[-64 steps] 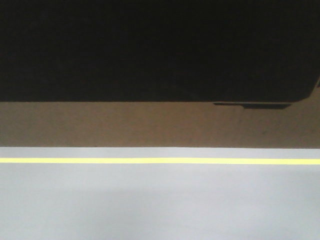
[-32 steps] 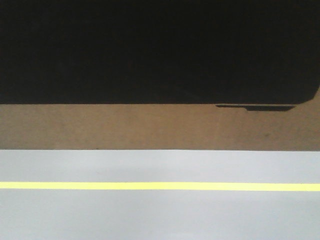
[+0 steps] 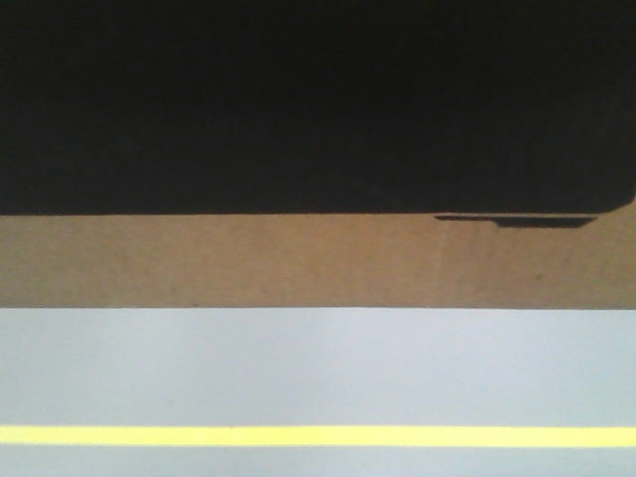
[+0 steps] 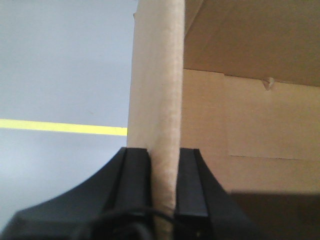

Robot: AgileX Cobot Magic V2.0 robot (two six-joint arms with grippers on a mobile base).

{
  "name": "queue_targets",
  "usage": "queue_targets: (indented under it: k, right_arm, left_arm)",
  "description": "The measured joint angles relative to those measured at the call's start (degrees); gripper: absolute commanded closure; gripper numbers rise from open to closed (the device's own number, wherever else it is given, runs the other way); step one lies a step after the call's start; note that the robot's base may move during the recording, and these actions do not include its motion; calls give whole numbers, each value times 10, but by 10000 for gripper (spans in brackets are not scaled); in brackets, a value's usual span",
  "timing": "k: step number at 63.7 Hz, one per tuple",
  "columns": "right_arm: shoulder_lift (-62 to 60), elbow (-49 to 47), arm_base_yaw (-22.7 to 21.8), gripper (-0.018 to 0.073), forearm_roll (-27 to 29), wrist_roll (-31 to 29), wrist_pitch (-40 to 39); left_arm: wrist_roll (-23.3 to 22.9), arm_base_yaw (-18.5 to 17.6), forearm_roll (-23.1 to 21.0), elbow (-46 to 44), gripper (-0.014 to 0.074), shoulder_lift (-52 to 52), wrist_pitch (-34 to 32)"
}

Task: Grab box from left shelf to table start
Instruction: 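Hold the box walls in both grippers while the base drives forward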

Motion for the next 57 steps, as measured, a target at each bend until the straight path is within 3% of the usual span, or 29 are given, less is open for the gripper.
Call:
queue_targets:
  k: [14, 23, 57]
  right_arm:
    - [2, 0, 0, 503, -5, 0, 2]
    - [4, 0, 0, 503, -7, 0, 2]
    - [4, 0, -1, 503, -27, 0, 12]
  left_arm:
    - [-30, -64, 54, 0, 691, 6, 4]
    - [-43, -87, 74, 0, 691, 6, 6]
    - [-86, -106, 88, -1, 691, 50, 19]
